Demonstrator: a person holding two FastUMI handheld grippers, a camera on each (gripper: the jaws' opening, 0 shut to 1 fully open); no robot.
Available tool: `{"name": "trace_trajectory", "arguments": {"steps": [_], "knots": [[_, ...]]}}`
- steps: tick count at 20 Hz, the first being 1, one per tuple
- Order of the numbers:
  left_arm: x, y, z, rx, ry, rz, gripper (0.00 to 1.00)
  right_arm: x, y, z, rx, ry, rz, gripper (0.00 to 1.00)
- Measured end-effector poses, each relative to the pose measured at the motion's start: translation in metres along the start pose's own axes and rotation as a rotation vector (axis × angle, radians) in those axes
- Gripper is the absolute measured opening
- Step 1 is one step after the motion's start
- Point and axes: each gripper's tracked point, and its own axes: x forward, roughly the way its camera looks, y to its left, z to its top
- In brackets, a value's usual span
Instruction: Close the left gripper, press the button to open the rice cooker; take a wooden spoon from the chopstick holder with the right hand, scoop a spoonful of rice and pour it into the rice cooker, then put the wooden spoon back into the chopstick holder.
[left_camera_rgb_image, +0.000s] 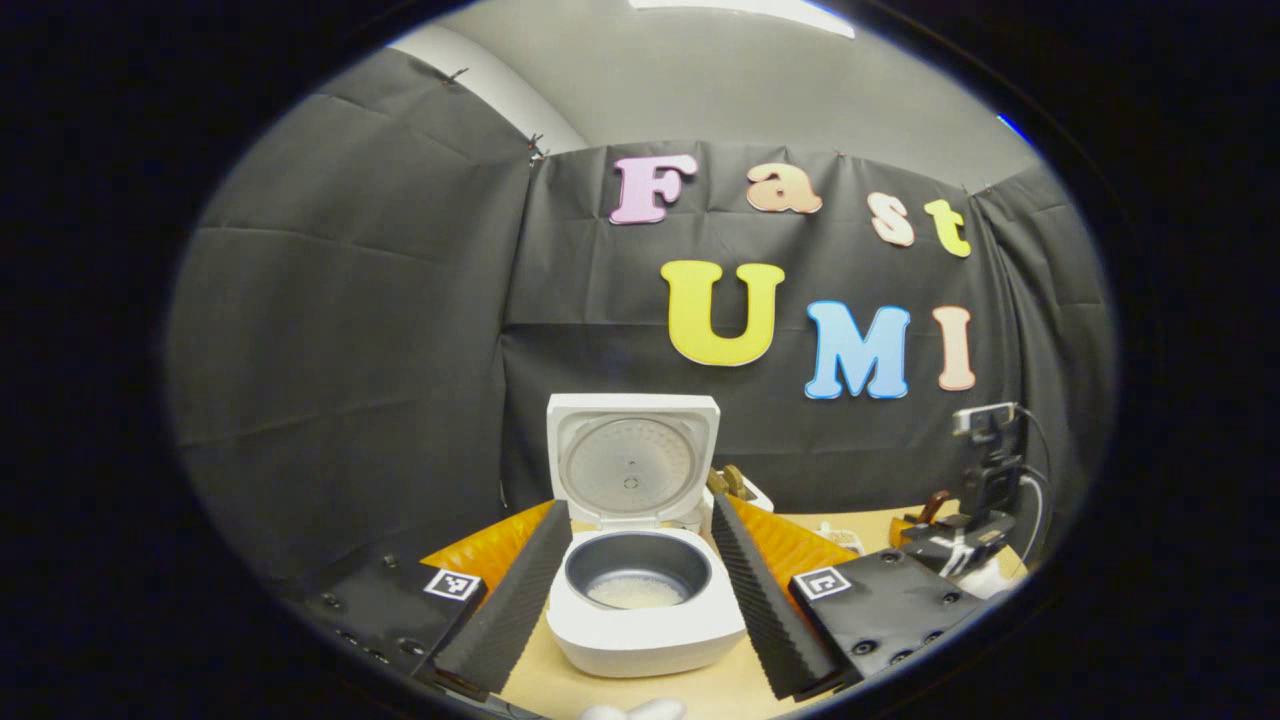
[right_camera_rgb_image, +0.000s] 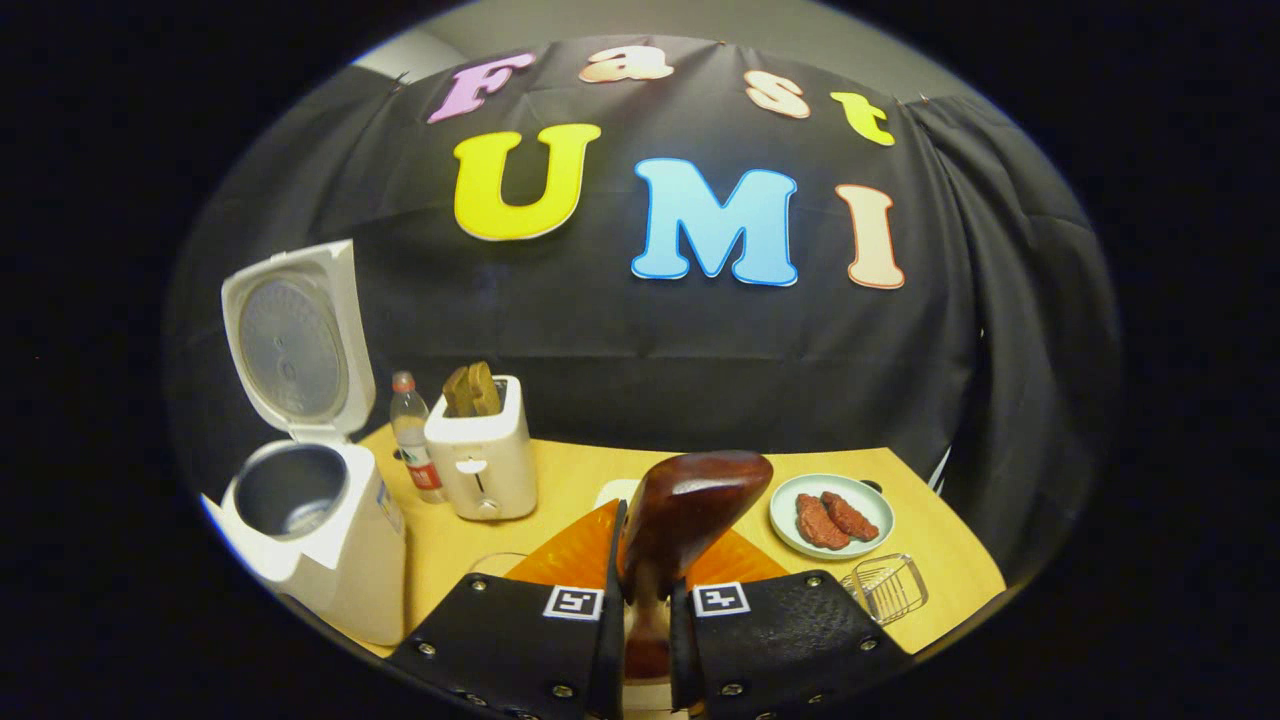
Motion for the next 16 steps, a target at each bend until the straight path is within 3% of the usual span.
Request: {"name": "trace_trajectory", "arguments": {"steps": [4, 9, 14, 15, 16], "knots": [[0.004, 0.001, -0.011, -0.005, 0.025, -0.018, 0.95, 0.01, 0.005, -0.028, -0.202, 0.011, -0.044, 0.19], [0.007, 0.007, -0.028, -0.014, 0.066, -0.017, 0.95, 0.012, 0.028, -0.055, -0.366, 0.033, -0.017, 0.18], [0.009, 0.016, -0.028, -0.009, 0.067, -0.006, 1.0, 0.014, 0.051, -0.069, -0.353, 0.067, 0.026, 0.18], [0.009, 0.017, -0.028, -0.007, 0.069, -0.004, 0.95, 0.015, 0.055, -0.07, -0.352, 0.073, 0.032, 0.19], [0.009, 0.02, -0.03, -0.005, 0.069, 0.0, 0.98, 0.015, 0.06, -0.07, -0.348, 0.078, 0.039, 0.18]]}}
